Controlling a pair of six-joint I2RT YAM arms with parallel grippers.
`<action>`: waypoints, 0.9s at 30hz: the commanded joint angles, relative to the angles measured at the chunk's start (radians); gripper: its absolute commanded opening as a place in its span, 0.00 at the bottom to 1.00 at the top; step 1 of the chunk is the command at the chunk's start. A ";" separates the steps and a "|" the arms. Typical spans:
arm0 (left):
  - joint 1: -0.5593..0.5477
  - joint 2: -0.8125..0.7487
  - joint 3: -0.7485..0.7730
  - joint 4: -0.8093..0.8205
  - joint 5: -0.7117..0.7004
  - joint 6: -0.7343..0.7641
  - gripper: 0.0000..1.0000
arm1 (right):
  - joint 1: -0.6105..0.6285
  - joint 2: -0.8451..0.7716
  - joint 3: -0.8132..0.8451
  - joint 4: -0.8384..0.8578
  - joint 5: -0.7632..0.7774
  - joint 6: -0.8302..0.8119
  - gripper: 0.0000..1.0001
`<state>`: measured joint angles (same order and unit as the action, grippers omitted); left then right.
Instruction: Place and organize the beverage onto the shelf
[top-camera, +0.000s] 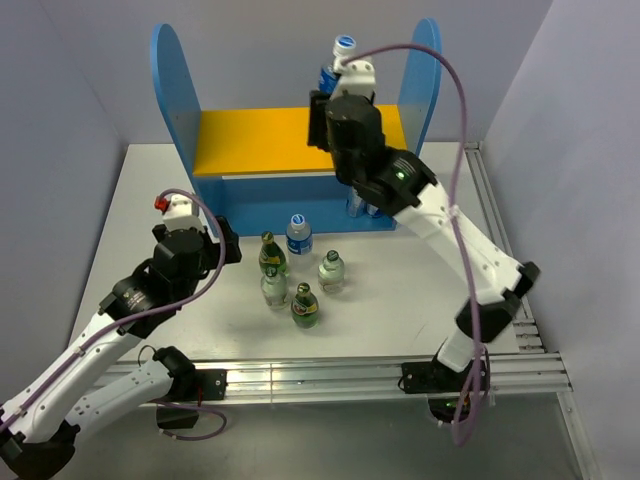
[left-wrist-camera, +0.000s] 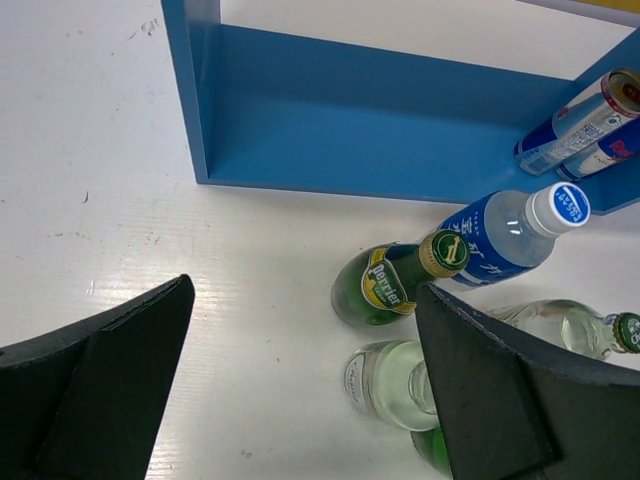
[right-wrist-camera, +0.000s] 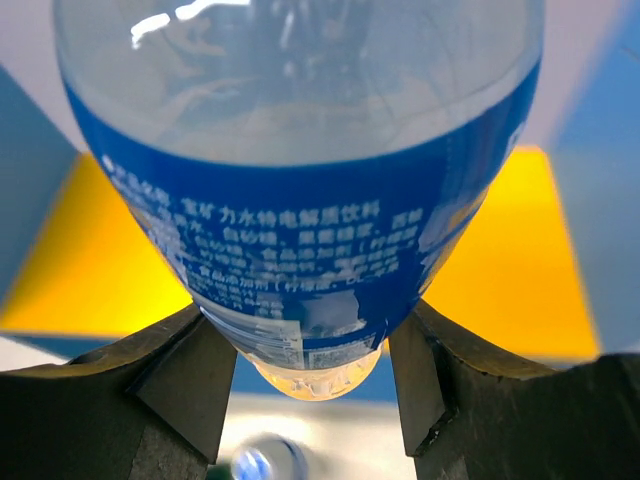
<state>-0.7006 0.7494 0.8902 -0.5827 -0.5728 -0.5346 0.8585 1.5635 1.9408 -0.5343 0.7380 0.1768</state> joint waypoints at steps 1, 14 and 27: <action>0.016 -0.016 0.001 0.038 -0.007 0.015 0.99 | -0.009 0.127 0.272 0.048 -0.140 -0.050 0.00; 0.088 -0.113 -0.002 0.027 -0.124 -0.045 0.99 | -0.001 0.501 0.466 0.172 -0.371 0.029 0.00; 0.141 -0.119 0.000 0.032 -0.101 -0.041 0.99 | 0.060 0.665 0.514 0.330 -0.448 -0.023 0.00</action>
<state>-0.5720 0.6376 0.8898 -0.5812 -0.6762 -0.5694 0.8948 2.2147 2.4069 -0.3470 0.3347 0.1749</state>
